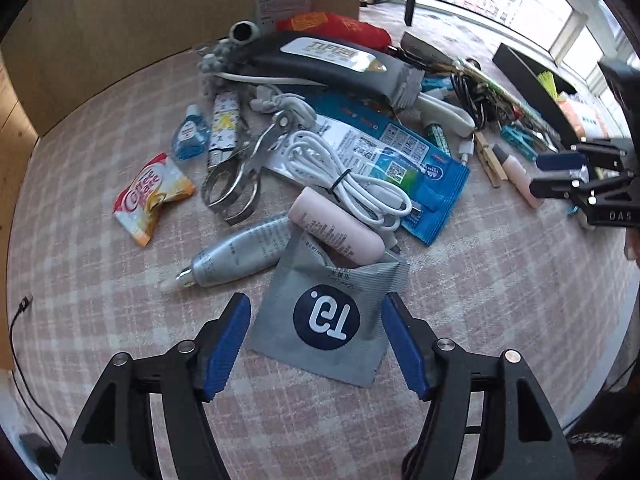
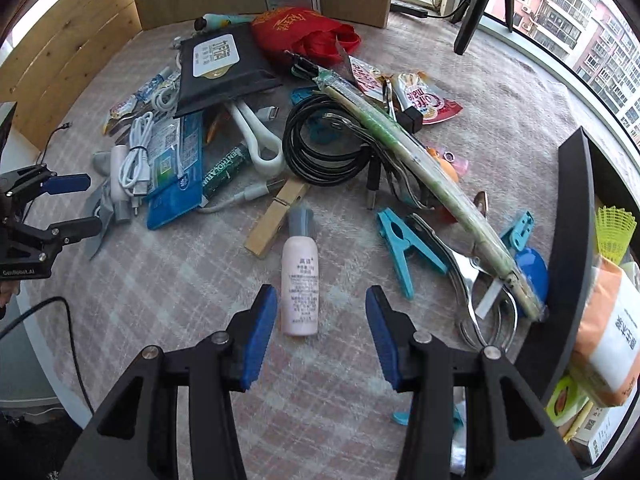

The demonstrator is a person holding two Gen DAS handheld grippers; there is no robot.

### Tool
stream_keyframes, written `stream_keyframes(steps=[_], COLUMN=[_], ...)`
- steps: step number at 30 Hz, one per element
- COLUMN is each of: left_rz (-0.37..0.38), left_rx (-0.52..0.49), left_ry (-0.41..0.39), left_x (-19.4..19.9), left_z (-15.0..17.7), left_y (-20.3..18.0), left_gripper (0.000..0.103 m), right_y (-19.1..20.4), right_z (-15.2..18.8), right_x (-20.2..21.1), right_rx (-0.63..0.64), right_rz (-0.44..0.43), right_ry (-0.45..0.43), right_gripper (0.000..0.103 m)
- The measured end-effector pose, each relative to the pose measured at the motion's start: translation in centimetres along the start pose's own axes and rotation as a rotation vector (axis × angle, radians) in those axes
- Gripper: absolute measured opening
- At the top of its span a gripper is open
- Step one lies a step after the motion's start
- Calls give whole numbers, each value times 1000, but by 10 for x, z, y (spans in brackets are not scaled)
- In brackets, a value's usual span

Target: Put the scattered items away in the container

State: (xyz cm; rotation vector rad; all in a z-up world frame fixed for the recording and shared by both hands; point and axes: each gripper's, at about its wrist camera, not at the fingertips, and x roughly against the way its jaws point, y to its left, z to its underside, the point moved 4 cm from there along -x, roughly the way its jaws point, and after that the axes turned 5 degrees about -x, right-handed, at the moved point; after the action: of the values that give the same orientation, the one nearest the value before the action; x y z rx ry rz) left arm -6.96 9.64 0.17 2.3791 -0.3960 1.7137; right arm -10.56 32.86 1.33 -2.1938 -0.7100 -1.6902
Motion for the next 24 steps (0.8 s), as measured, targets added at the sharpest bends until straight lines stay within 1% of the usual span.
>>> stream_keyframes(steps=[2, 3, 4, 5, 6, 8, 9, 10, 12, 13, 14, 18, 21, 24], left_rz=[10, 19, 16, 5, -12, 5, 2, 0, 2, 19, 32, 48, 75, 85], left_rx=[-29, -45, -62, -78, -91, -92, -94, -92, -79, -65, -52, -29, 30, 62], left_ry=[2, -2, -4, 3, -10, -21, -24, -30, -42, -43, -45, -37, -35, -65], left_x=[-5, -8, -11, -15, -16, -14, -13, -11, -5, -3, 1, 9, 18, 36], left_z=[-1, -2, -3, -3, -4, -4, -4, -3, -1, 0, 2, 12, 19, 25], left_y=[-5, -8, -10, -12, -14, -18, -19, -19, -16, -15, -13, -10, -6, -4], left_gripper=[68, 75, 77, 77, 81, 80, 80, 76, 65, 60, 55, 51, 48, 47], right_y=[1, 2, 3, 3, 3, 3, 4, 5, 5, 3, 2, -6, -12, -17], right_z=[-3, -4, -5, -7, -8, -8, -9, -9, -8, -7, -7, -3, 2, 7], right_x=[-4, -7, -9, -11, -13, -16, -16, -15, -13, -12, -10, -5, 1, 12], right_rx=[11, 16, 20, 24, 26, 27, 37, 48, 56, 53, 52, 25, 5, -3], right_rz=[7, 12, 18, 23, 28, 31, 39, 48, 44, 46, 44, 17, -11, -24], right_ry=[7, 11, 14, 18, 23, 36, 32, 31, 29, 28, 30, 34, 34, 17], right_gripper=[45, 45, 45, 45, 45, 45, 45, 45, 38, 27, 21, 20, 20, 20])
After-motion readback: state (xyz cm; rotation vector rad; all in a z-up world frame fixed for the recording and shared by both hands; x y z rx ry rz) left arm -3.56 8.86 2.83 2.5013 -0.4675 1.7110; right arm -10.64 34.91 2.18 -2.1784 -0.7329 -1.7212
